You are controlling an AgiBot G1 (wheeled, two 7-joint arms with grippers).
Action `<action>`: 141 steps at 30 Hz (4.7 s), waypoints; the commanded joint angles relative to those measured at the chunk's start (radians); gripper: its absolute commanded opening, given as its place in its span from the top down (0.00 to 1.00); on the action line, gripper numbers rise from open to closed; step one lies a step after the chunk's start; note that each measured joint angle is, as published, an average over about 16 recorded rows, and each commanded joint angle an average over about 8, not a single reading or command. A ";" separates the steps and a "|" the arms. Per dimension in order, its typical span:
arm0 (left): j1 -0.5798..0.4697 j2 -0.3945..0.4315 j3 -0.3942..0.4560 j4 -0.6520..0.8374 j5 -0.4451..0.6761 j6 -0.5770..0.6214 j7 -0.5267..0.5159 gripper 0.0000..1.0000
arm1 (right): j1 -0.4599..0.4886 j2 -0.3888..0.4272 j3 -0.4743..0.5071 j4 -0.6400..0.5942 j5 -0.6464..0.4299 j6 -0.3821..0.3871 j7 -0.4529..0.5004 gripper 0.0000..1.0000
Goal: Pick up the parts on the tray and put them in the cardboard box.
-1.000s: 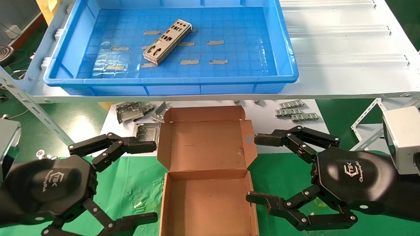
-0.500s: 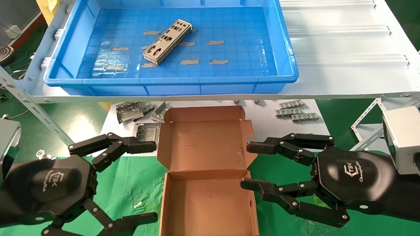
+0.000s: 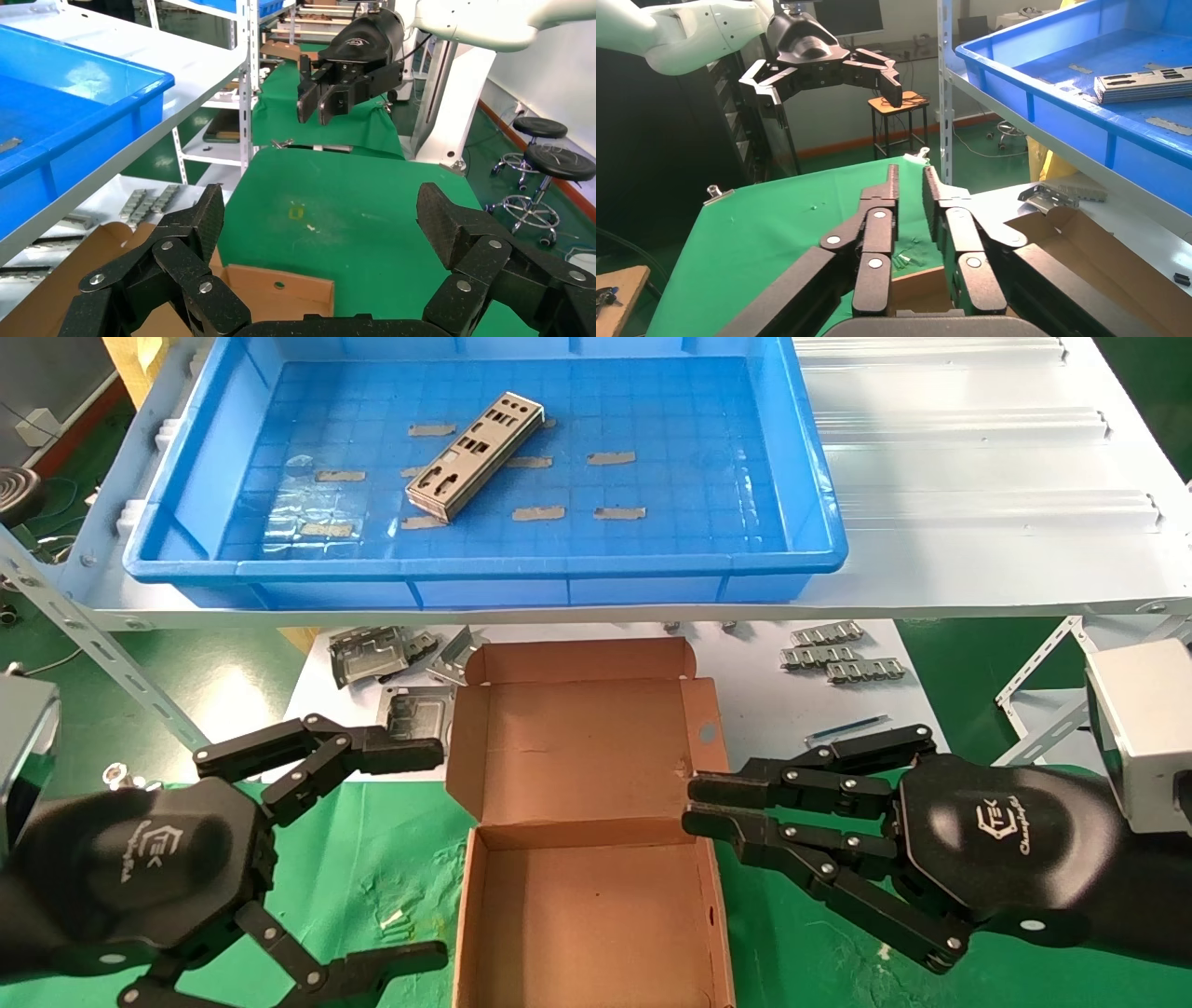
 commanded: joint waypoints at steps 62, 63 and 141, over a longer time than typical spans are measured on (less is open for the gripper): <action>-0.952 0.682 0.341 1.188 0.718 -0.484 0.002 0.54 | 0.000 0.000 0.000 0.000 0.000 0.000 0.000 0.00; -0.953 0.685 0.341 1.195 0.717 -0.489 0.004 0.66 | 0.000 0.000 0.000 0.000 0.000 0.000 0.000 0.00; -1.034 0.643 0.293 1.226 0.636 -0.304 0.050 1.00 | 0.000 0.000 0.000 0.000 0.000 0.000 0.000 0.00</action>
